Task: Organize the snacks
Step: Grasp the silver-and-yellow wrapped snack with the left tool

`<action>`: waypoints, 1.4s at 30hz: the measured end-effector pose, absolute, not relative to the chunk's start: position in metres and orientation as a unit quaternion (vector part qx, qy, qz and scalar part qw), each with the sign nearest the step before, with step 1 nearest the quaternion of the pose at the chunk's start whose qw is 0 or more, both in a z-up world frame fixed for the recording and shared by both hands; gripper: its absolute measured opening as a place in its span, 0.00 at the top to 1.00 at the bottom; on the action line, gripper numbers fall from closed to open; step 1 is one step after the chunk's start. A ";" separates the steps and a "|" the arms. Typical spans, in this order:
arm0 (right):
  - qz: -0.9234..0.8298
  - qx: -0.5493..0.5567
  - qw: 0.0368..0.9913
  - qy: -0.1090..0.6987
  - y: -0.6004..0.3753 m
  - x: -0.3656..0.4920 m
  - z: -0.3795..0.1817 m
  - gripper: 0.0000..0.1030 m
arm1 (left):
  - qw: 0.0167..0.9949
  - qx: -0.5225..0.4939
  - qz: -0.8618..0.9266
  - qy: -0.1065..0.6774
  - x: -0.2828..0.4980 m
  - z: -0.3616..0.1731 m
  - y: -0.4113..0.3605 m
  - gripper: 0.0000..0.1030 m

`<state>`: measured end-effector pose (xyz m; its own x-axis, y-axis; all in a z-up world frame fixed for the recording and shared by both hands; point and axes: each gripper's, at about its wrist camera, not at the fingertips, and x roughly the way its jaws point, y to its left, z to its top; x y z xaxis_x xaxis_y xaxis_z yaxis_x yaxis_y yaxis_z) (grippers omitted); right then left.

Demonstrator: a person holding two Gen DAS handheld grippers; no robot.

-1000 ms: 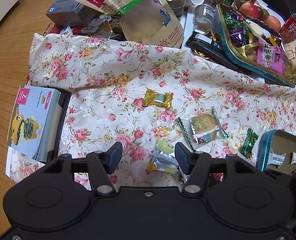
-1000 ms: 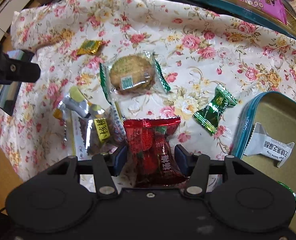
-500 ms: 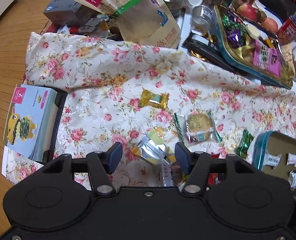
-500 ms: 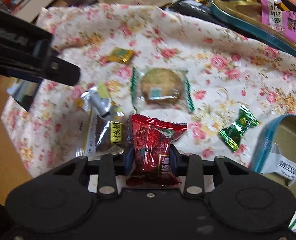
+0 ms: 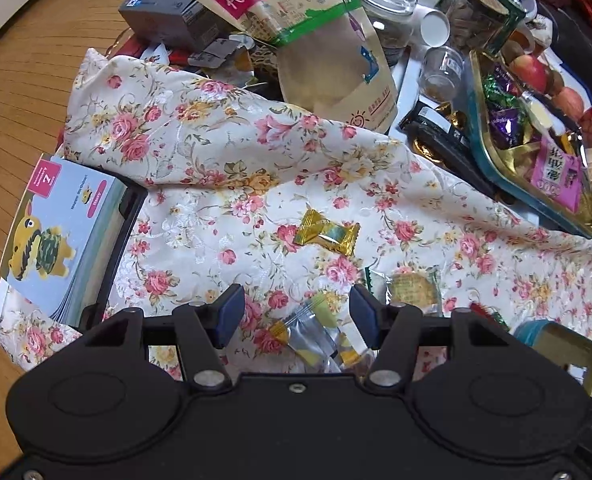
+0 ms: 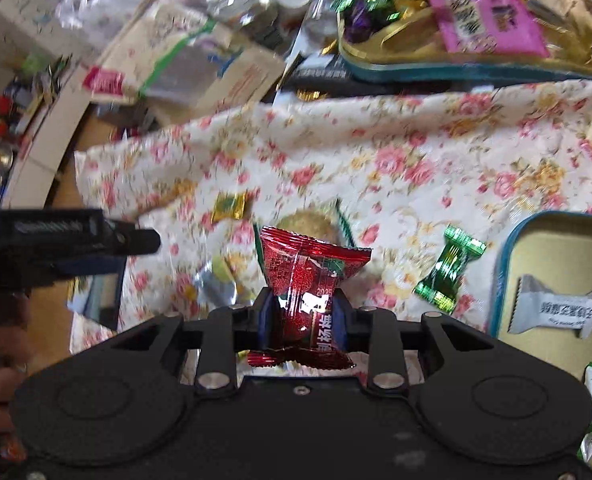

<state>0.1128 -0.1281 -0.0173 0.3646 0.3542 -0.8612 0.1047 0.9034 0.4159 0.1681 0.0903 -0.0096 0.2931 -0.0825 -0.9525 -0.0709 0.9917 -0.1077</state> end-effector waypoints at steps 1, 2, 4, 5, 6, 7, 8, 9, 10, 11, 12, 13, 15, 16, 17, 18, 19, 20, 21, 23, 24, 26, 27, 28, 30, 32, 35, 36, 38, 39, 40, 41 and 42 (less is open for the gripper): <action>0.075 0.210 0.803 0.552 -0.130 0.113 -0.014 0.69 | 0.803 -0.058 -0.008 0.594 0.170 -0.013 0.086 0.40; 0.073 0.211 0.806 0.548 -0.131 0.113 -0.012 0.69 | 0.802 -0.050 -0.012 0.594 0.171 -0.017 0.082 0.40; 0.073 0.206 0.813 0.540 -0.132 0.112 -0.006 0.69 | 0.800 -0.038 -0.014 0.599 0.171 -0.027 0.074 0.41; 0.074 0.200 0.816 0.537 -0.131 0.112 -0.005 0.69 | 0.797 -0.032 -0.013 0.603 0.171 -0.032 0.070 0.42; 0.075 0.194 0.820 0.533 -0.131 0.111 -0.002 0.69 | 0.793 -0.027 -0.010 0.608 0.170 -0.037 0.067 0.43; 0.076 0.189 0.823 0.531 -0.130 0.110 -0.001 0.69 | 0.788 -0.022 -0.005 0.616 0.169 -0.043 0.065 0.43; 0.077 0.185 0.825 0.529 -0.131 0.110 0.000 0.69 | 0.782 -0.019 -0.002 0.624 0.169 -0.047 0.063 0.43; 0.080 0.181 0.827 0.526 -0.131 0.109 0.001 0.69 | 0.776 -0.019 0.000 0.631 0.168 -0.052 0.061 0.43; 0.082 0.179 0.829 0.524 -0.130 0.108 0.002 0.69 | 0.770 -0.023 0.002 0.637 0.167 -0.057 0.060 0.43; 0.085 0.176 0.831 0.520 -0.130 0.107 0.004 0.69 | 0.766 -0.026 0.004 0.643 0.166 -0.060 0.060 0.43; 0.087 0.175 0.833 0.517 -0.130 0.107 0.005 0.69 | 0.762 -0.029 0.004 0.647 0.166 -0.063 0.059 0.43; 0.089 0.174 0.835 0.514 -0.129 0.107 0.006 0.69 | 0.759 -0.030 0.000 0.650 0.165 -0.066 0.057 0.43; 0.092 0.173 0.837 0.511 -0.129 0.107 0.007 0.69 | 0.762 -0.025 0.000 0.647 0.164 -0.068 0.054 0.43; 0.092 0.175 0.837 0.510 -0.129 0.106 0.008 0.69 | 0.765 -0.021 0.003 0.643 0.164 -0.068 0.052 0.43; 0.092 0.175 0.838 0.509 -0.129 0.106 0.009 0.69 | 0.767 -0.019 0.006 0.641 0.165 -0.069 0.051 0.42; 0.092 0.176 0.838 0.509 -0.129 0.106 0.009 0.69 | 0.767 -0.019 0.009 0.642 0.165 -0.070 0.051 0.42; 0.091 0.176 0.838 0.508 -0.130 0.105 0.009 0.69 | 0.766 -0.018 0.012 0.643 0.166 -0.071 0.051 0.42; 0.090 0.175 0.838 0.508 -0.130 0.105 0.009 0.69 | 0.765 -0.018 0.017 0.644 0.166 -0.073 0.050 0.42; 0.089 0.175 0.839 0.508 -0.130 0.105 0.009 0.69 | 0.764 -0.018 0.021 0.645 0.166 -0.075 0.051 0.42; 0.088 0.173 0.840 0.507 -0.130 0.104 0.009 0.69 | 0.760 -0.015 0.027 0.649 0.167 -0.079 0.050 0.42; 0.087 0.173 0.840 0.507 -0.130 0.104 0.009 0.69 | 0.757 -0.014 0.028 0.652 0.167 -0.082 0.049 0.41; 0.086 0.173 0.841 0.506 -0.130 0.105 0.009 0.69 | 0.755 -0.017 0.032 0.654 0.167 -0.087 0.048 0.42; 0.085 0.174 0.841 0.505 -0.129 0.105 0.009 0.69 | 0.757 -0.018 0.033 0.652 0.166 -0.087 0.049 0.44; 0.086 0.175 0.841 0.505 -0.129 0.105 0.009 0.69 | 0.760 -0.020 0.034 0.649 0.166 -0.087 0.049 0.47; 0.087 0.175 0.841 0.505 -0.128 0.104 0.010 0.69 | 0.765 -0.022 0.032 0.643 0.167 -0.083 0.055 0.67; 0.086 0.172 0.842 0.504 -0.128 0.104 0.010 0.69 | 0.765 -0.043 0.027 0.642 0.171 -0.078 0.062 0.71; 0.084 0.172 0.842 0.504 -0.128 0.104 0.010 0.69 | 0.772 -0.057 0.021 0.632 0.174 -0.067 0.071 0.87; 0.083 0.173 0.842 0.504 -0.128 0.105 0.009 0.69 | 0.775 -0.055 0.020 0.629 0.174 -0.064 0.071 0.87; 0.082 0.174 0.842 0.505 -0.128 0.105 0.009 0.69 | 0.784 -0.051 0.015 0.619 0.173 -0.056 0.073 0.87; 0.082 0.173 0.842 0.504 -0.128 0.105 0.009 0.69 | 0.788 -0.048 0.013 0.614 0.173 -0.052 0.072 0.87; 0.082 0.173 0.842 0.504 -0.128 0.105 0.009 0.69 | 0.791 -0.044 0.010 0.610 0.174 -0.048 0.070 0.87; 0.081 0.173 0.843 0.504 -0.128 0.105 0.009 0.69 | 0.793 -0.039 0.006 0.607 0.173 -0.046 0.068 0.87; 0.081 0.172 0.842 0.504 -0.128 0.105 0.008 0.69 | 0.794 -0.033 0.002 0.607 0.173 -0.044 0.066 0.83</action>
<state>0.1048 -0.1276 0.0085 0.4789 0.3100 -0.8213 0.0377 0.9274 0.3721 0.1726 0.0658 -0.0440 0.2638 -0.0367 -0.9639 -0.0433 0.9978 -0.0498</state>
